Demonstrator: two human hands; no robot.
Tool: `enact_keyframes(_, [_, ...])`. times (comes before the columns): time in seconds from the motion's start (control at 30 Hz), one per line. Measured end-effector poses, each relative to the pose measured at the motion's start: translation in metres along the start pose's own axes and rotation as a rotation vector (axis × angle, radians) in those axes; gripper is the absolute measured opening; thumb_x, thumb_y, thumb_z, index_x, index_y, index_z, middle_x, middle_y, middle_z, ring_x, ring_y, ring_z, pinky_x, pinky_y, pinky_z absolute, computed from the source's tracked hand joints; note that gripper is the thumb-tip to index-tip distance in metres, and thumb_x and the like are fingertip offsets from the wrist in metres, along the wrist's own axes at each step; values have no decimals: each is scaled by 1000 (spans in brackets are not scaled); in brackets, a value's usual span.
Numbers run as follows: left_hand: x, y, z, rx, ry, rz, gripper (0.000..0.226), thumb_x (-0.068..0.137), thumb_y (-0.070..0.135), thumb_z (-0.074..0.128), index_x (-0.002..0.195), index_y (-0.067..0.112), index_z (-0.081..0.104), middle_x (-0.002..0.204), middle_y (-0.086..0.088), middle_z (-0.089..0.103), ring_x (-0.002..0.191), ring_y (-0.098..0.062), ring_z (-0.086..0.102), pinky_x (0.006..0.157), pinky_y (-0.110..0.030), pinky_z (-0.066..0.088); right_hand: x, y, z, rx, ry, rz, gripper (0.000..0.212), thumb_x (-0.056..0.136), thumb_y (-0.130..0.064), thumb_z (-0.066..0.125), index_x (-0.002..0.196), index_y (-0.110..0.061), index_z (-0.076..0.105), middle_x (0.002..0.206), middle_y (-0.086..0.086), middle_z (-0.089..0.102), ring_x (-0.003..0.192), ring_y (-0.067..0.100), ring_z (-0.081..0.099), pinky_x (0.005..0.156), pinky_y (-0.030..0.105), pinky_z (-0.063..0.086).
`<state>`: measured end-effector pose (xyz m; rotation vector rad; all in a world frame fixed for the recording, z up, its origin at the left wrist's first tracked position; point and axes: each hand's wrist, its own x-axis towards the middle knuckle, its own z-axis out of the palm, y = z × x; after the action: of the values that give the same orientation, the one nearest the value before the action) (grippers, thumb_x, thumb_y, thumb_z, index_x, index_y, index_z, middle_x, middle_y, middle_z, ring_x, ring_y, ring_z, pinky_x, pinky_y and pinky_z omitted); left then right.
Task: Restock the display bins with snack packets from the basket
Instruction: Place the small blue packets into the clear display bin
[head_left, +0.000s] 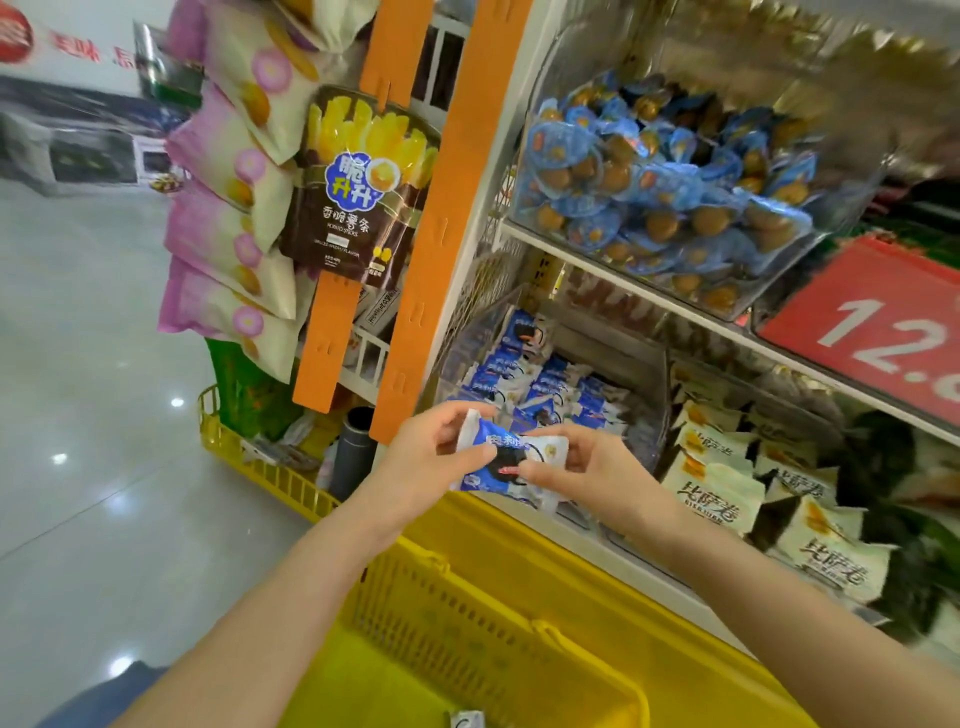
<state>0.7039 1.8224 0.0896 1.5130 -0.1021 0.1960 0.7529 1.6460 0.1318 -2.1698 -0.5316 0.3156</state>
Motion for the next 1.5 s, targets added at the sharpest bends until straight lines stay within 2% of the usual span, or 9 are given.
enact_keyframes(0.2, [26,-10,13,400,238,299,28,92,17,55,118,27,52,109,14,52,95,11,49,75,-1,40,11,7,-21,9,162,15,17,78,-24,73,93,-27,65,71,-9,71,58,-1,63,49,10,44])
enact_keyframes(0.4, [74,-36,1,947,79,345,32,98,28,39,128,19,46,125,2,50,119,-15,40,101,-26,24,83,27,-55,-63,503,72,27,80,-32,72,101,-17,63,85,1,66,74,15,60,65,25,48])
enact_keyframes(0.5, [82,-53,-4,1112,27,407,31,99,30,32,121,21,51,118,4,54,115,-14,42,103,-27,16,133,39,-58,-82,541,125,25,81,-27,72,83,-3,62,76,9,59,74,21,54,70,35,42])
enact_keyframes(0.67, [98,-52,-14,1077,-81,439,30,98,36,37,112,22,59,112,6,62,108,-12,49,101,-30,23,204,54,-46,-138,556,137,22,85,-26,68,77,-7,59,77,10,57,71,20,51,64,28,42])
enact_keyframes(0.83, [106,-56,-18,1060,-81,529,29,97,37,40,105,22,64,101,7,66,96,-13,54,87,-27,23,254,62,-40,-321,506,198,31,89,-32,62,106,-7,55,108,17,57,105,30,56,80,35,42])
enact_keyframes(1.1, [106,-61,-20,1069,-44,569,26,96,32,44,96,18,66,86,4,66,83,-16,55,83,-29,27,254,69,-31,-297,448,107,41,91,-21,60,128,-7,46,121,16,55,88,18,47,71,25,36])
enact_keyframes(1.33, [100,-54,-15,1071,-57,498,29,98,33,40,106,20,65,98,5,66,94,-13,53,91,-25,21,218,49,-34,-470,468,39,39,99,-23,42,127,6,39,132,25,40,121,37,42,104,40,34])
enact_keyframes(1.4, [97,-53,-13,1092,-57,457,31,98,33,37,112,21,63,102,4,64,100,-14,51,95,-26,20,192,43,-30,-400,486,-9,36,100,-26,37,122,2,43,124,24,49,111,34,50,99,44,40])
enact_keyframes(1.5, [92,-50,-10,1150,-75,400,33,99,30,35,121,20,57,113,0,60,110,-18,48,103,-31,21,134,43,-22,-461,393,-163,39,101,-31,33,131,-10,45,127,10,55,107,19,53,90,28,39])
